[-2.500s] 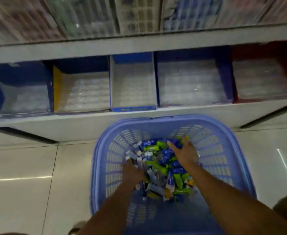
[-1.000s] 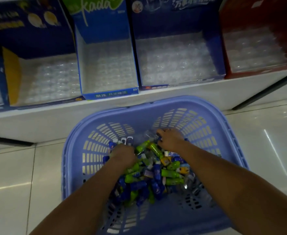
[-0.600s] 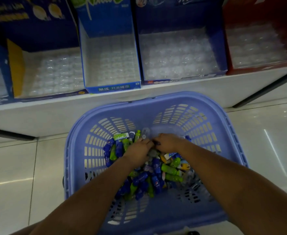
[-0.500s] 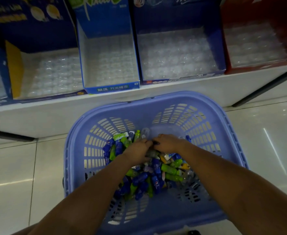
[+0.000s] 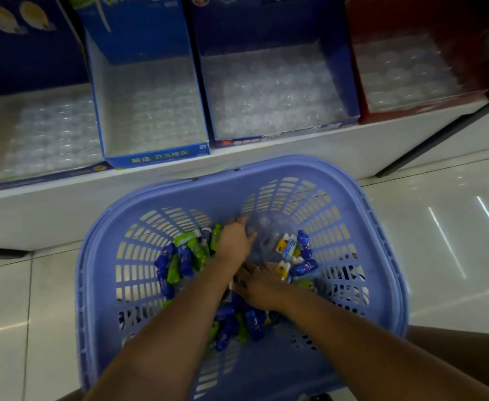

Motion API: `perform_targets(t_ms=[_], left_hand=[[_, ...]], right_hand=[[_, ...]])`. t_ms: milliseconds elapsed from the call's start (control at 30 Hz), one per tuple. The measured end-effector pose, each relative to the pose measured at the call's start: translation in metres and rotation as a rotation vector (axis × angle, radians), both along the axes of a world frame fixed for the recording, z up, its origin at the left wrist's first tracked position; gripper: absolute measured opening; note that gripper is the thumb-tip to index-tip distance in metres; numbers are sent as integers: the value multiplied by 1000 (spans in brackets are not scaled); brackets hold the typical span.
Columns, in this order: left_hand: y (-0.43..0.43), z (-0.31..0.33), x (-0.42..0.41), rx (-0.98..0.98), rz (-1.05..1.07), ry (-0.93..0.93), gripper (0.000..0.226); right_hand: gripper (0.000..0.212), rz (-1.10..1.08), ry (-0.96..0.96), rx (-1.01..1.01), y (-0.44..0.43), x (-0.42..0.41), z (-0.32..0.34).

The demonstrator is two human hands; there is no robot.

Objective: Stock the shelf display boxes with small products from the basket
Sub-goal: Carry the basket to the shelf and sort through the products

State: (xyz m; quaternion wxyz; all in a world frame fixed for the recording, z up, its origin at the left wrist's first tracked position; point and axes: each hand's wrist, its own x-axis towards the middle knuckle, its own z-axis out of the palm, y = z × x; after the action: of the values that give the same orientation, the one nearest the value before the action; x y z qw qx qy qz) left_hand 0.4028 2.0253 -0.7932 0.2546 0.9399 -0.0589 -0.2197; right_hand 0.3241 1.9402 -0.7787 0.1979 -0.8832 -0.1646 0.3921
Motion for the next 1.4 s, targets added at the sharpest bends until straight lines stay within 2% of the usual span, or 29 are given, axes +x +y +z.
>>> perform_targets(t_ms=[67, 100, 167, 233, 267, 333, 400, 467, 500, 567, 633, 700, 767, 867, 1000, 1100, 1167, 1233, 1300, 1400], left_hand=[[6, -11, -7, 100, 18, -78, 49], [11, -16, -11, 137, 42, -75, 50], [20, -22, -20, 250, 27, -31, 56], [24, -25, -22, 318, -23, -17, 58], [23, -25, -20, 298, -21, -7, 56], [17, -23, -13, 193, -6, 16, 50], [9, -19, -10, 55, 7, 42, 47], [4, -11, -11, -92, 5, 93, 51], [4, -8, -12, -139, -10, 89, 50], [11, 1, -17, -151, -73, 35, 40], [24, 12, -24, -78, -209, 37, 26], [39, 24, -29, 43, -398, 149, 20], [54, 36, -32, 130, -522, 280, 19], [74, 48, -38, 121, -456, 495, 30], [86, 59, -55, 151, -281, 735, 30], [88, 64, -63, 188, -281, 627, 33], [85, 64, -73, 158, -357, 451, 34], [80, 60, -90, 163, -490, 316, 53], [76, 51, -106, 256, -639, 242, 76], [74, 44, -110, 290, -650, 177, 75]], right_hand=[[25, -164, -154, 103, -7, 12, 2], [21, -301, -168, 78, -13, 22, 4], [25, -416, -140, -176, -27, 38, 4], [29, -346, -103, -359, -43, 45, 0], [32, -276, -75, -384, -49, 45, 0], [40, -172, -20, -329, -58, 45, 6], [42, -173, 43, -195, -65, 49, 15], [25, -260, 80, -142, -70, 59, 28], [19, -246, 90, -187, -72, 60, 32], [25, -92, 187, -290, -74, 53, 40], [33, 193, 353, -392, -70, 33, 45], [28, 375, 400, -492, -71, 11, 41], [27, 403, 380, -496, -73, 0, 41], [25, 426, 349, -479, -73, -6, 44], [17, 377, 256, -490, -69, -8, 44], [11, 310, 269, -517, -68, -6, 43], [31, 291, 311, -541, -68, -3, 46], [25, 158, 352, -552, -67, 1, 49], [22, -9, 394, -513, -65, 11, 53], [24, -302, 398, -318, -61, 36, 51]])
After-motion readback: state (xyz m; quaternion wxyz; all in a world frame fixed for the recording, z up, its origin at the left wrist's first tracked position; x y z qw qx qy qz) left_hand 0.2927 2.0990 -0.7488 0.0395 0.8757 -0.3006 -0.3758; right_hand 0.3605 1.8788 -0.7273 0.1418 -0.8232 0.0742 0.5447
